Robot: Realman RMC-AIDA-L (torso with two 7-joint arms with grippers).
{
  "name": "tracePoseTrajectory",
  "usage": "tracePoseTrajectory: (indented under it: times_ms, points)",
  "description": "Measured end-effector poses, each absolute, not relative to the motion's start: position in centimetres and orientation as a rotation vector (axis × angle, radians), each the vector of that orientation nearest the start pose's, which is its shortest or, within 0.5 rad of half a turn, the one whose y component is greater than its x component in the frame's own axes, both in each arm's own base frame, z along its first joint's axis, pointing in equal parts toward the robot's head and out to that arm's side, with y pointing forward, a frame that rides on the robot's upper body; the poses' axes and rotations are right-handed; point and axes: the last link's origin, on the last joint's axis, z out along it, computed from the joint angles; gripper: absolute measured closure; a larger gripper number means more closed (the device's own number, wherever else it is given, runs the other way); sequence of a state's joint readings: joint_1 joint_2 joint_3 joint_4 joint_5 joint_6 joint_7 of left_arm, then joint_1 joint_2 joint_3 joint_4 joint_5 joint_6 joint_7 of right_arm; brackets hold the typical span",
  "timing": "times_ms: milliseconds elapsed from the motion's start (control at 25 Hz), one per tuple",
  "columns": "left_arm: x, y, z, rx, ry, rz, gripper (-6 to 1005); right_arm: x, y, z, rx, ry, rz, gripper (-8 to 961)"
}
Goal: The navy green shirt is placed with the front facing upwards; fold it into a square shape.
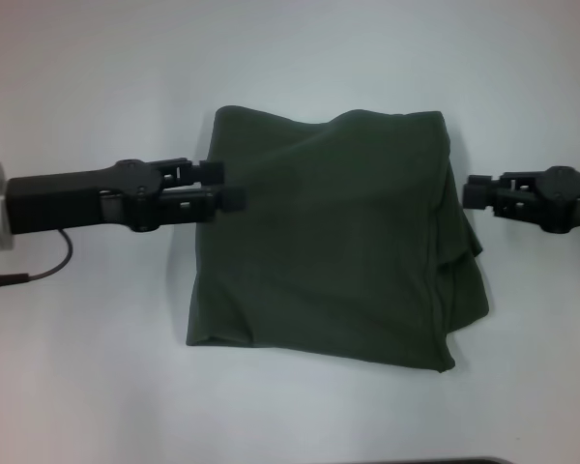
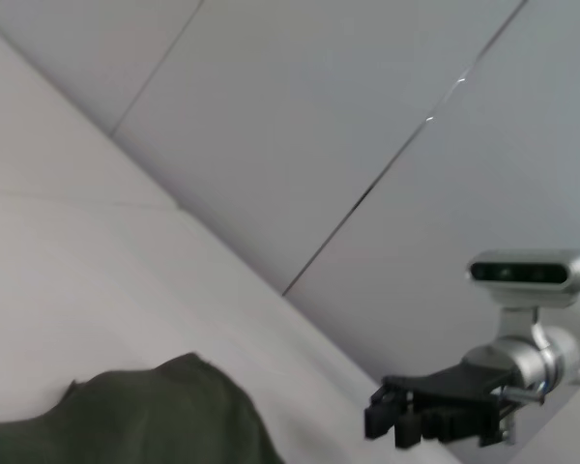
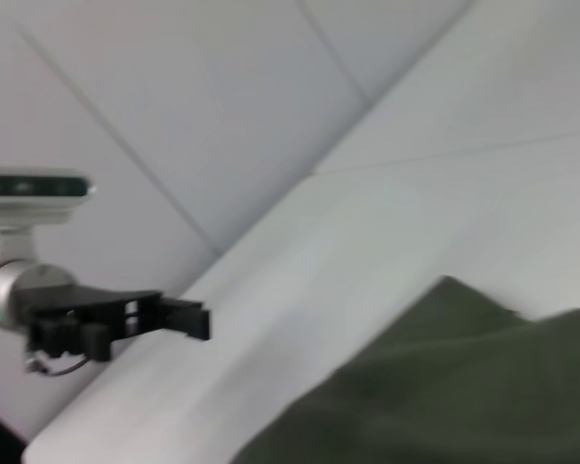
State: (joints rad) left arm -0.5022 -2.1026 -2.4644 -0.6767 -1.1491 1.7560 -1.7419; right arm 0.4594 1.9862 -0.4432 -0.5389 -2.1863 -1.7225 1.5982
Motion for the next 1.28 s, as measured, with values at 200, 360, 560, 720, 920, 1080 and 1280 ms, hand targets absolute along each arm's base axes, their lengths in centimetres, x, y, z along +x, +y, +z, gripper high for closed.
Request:
tracePoseTrajectory:
  times_ms: [200,360,560,720,920,1080,1280]
  points:
    - [-25.0,29.3,0.4,-2.792,-1.126,-0.966,139,30.5,28.2,1.7,-2.694,1.090,0.813,650]
    - [-25.6,28.7,0.8,-2.790,-1.145,-0.971,116,29.8,27.8,0.8,-2.763,1.031,0.820,484]
    - [-25.8,28.4,0.8,-2.794,-1.155,-0.973,108,29.2,27.3,0.7,-2.813,1.002,0.848,374]
    - [-25.8,28.2,0.6,-2.805,-1.161,-0.963,102,28.9,26.7,0.6,-2.843,0.975,0.880,276]
    - [-25.9,28.1,0.4,-2.802,-1.171,-0.959,99,28.9,26.6,0.4,-2.844,0.979,0.879,121]
    - [-26.0,28.1,0.4,-2.799,-1.174,-0.954,99,28.8,26.8,0.3,-2.845,0.973,0.875,55]
    - [-26.2,28.0,0.5,-2.797,-1.182,-0.947,99,28.9,27.0,0.4,-2.833,0.967,0.869,38]
